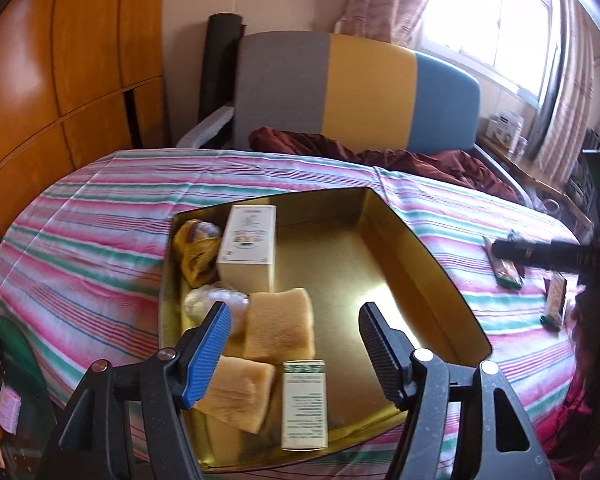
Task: Organize objects
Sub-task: 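Move both grippers back to the snack packs on the table, then grasp the WEIDAN cracker pack with the left gripper while the right gripper grasps a purple snack packet, then carry the WEIDAN pack into the gold tray and open the left gripper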
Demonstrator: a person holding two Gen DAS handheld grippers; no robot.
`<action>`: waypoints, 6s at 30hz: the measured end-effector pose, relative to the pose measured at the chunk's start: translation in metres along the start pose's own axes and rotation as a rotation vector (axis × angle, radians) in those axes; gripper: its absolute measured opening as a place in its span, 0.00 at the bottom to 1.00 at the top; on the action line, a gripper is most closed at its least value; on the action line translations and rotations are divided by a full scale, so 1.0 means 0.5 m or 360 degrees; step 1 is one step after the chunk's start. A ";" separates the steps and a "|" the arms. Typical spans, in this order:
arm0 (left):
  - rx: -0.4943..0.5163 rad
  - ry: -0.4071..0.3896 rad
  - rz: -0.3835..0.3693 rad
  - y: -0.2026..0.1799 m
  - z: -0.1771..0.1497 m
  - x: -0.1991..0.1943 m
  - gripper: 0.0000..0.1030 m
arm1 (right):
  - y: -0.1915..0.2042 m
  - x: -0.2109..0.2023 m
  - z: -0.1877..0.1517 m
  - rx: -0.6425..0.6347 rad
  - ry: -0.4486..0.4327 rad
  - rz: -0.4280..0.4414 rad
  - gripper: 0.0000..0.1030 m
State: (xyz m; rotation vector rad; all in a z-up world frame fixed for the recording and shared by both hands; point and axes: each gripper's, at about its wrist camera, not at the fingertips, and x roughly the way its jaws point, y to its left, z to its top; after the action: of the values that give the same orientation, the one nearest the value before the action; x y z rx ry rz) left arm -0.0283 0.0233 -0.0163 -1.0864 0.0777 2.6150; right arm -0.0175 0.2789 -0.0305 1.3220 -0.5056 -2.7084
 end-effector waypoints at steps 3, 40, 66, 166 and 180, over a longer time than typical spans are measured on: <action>0.0041 0.0008 -0.0025 -0.023 0.002 0.003 0.65 | -0.059 -0.037 0.015 0.0058 -0.0061 -0.0083 0.89; 0.0725 0.0379 -0.0487 -0.583 0.063 0.255 0.65 | -0.529 -0.219 -0.019 0.1081 -0.0498 -0.0247 0.92; 0.0676 0.0388 -0.0498 -0.577 -0.001 0.323 0.45 | -0.493 -0.172 0.008 0.0837 -0.0376 -0.0243 0.92; -0.0107 0.0351 -0.0099 0.012 0.114 0.313 0.43 | -0.301 0.067 -0.042 -0.0319 0.0312 -0.0551 0.35; -0.0039 0.0386 -0.0005 0.012 0.113 0.323 0.45 | -0.302 0.067 -0.041 -0.0322 0.0311 -0.0552 0.35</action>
State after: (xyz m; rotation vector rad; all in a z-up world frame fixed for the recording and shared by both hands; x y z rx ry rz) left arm -0.1763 0.0688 -0.0896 -1.4061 0.0970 2.4750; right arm -0.0123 0.4085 -0.1171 1.7263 0.0202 -2.7466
